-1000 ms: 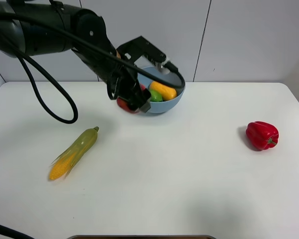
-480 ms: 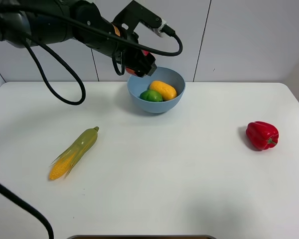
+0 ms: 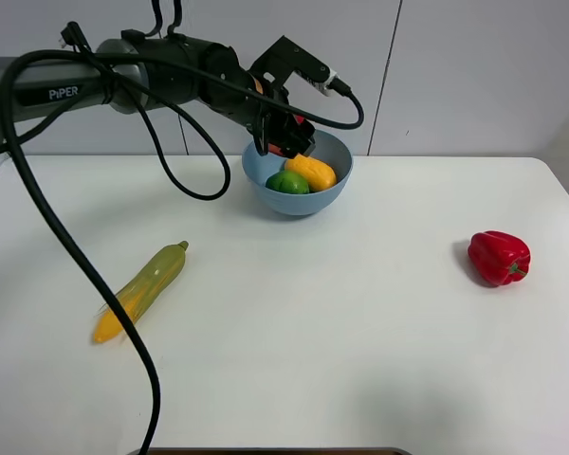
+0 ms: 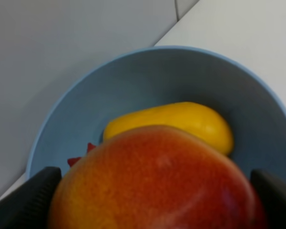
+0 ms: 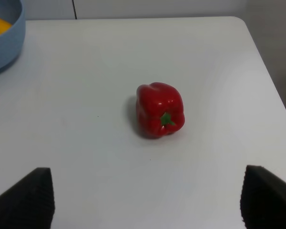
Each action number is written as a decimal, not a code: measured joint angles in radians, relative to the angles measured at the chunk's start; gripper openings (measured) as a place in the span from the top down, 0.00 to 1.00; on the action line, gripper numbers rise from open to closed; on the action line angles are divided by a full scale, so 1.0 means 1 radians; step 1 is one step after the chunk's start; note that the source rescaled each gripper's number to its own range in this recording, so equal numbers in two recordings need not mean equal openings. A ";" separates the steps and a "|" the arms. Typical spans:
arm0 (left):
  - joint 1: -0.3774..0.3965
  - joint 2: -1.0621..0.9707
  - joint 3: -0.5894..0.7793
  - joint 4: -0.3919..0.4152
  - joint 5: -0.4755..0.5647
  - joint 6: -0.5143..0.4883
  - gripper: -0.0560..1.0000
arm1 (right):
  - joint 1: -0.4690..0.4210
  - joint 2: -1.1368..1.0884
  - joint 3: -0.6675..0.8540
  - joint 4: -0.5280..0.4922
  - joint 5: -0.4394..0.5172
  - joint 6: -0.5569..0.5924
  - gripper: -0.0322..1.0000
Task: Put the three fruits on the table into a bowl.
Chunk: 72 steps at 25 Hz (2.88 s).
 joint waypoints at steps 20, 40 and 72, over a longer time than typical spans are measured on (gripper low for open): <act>0.021 0.169 -0.049 0.073 -0.132 0.001 0.95 | 0.000 0.000 0.000 0.000 0.000 0.000 0.41; 0.021 0.179 -0.050 0.074 -0.202 -0.001 0.03 | 0.000 0.000 0.000 0.000 0.000 0.000 0.41; 0.092 -0.616 -0.050 0.314 0.751 -0.076 0.00 | 0.000 0.000 0.000 0.000 0.000 0.000 0.41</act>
